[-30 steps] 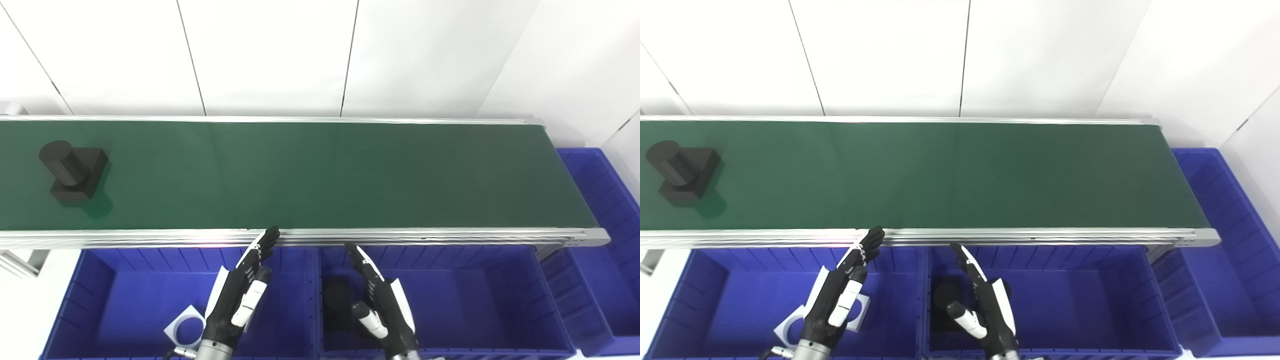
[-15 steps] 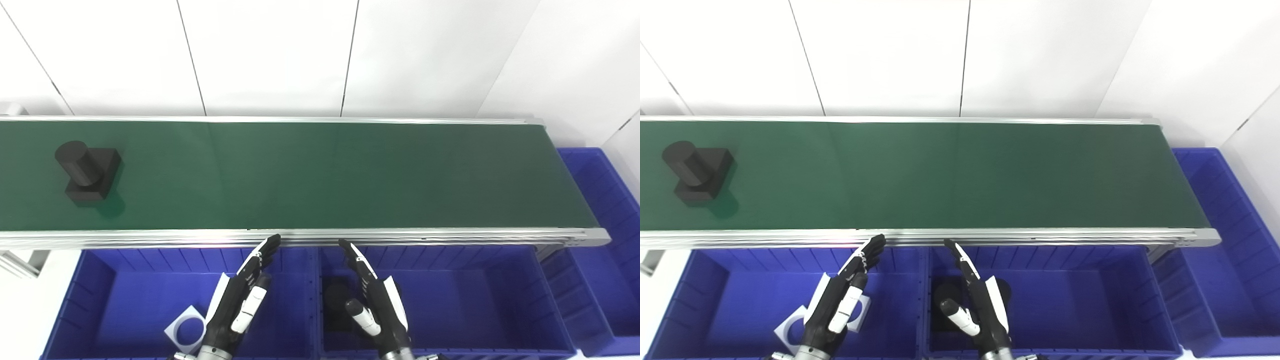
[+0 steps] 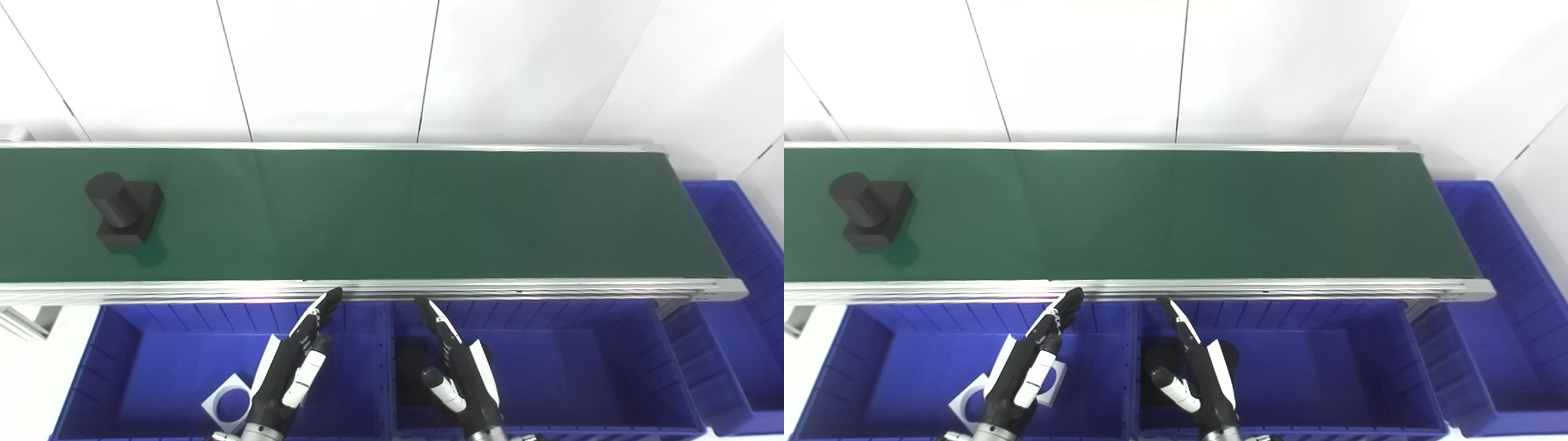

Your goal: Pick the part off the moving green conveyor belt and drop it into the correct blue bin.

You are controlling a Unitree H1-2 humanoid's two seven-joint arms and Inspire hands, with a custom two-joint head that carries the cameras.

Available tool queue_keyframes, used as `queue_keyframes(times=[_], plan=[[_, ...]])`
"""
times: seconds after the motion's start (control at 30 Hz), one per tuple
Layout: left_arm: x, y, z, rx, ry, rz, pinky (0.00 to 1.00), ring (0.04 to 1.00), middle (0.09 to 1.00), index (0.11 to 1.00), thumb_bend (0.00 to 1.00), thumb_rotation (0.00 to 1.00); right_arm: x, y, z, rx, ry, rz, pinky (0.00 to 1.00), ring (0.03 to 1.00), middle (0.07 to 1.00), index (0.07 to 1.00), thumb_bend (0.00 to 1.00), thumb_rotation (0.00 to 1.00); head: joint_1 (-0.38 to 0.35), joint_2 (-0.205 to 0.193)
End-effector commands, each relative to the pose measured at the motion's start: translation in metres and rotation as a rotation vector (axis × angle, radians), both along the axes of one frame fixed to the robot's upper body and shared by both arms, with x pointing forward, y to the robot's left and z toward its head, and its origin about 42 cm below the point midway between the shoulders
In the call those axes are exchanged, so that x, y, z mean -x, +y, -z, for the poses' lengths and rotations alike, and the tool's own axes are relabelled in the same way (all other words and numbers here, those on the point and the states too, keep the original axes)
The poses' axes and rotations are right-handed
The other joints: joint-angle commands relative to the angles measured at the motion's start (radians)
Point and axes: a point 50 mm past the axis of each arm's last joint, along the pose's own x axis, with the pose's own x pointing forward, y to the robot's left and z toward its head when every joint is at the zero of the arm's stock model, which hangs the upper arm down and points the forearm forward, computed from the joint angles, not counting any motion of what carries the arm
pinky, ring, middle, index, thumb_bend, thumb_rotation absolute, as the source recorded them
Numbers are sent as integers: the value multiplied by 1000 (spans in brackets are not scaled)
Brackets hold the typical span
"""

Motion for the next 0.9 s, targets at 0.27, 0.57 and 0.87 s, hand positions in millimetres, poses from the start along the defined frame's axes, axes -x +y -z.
queue_keyframes(times=[0.27, 0.57, 0.87], plan=[[-3, -2, -6, 21, -45, 7, 951, 950, 920, 899, 566, 942, -6, 2, -7, -36, -60, -6, 951, 966, 951, 918, 992, 947, 17, -3], [-2, -2, -5, -4, -47, 14, 941, 940, 911, 893, 575, 954, -7, 1, -7, -41, -59, -4, 951, 960, 952, 921, 989, 950, 26, -16], [3, -3, -3, -9, -40, 15, 922, 932, 910, 889, 580, 950, -13, 3, -13, -43, -83, -19, 986, 982, 964, 934, 971, 956, 33, -19]])
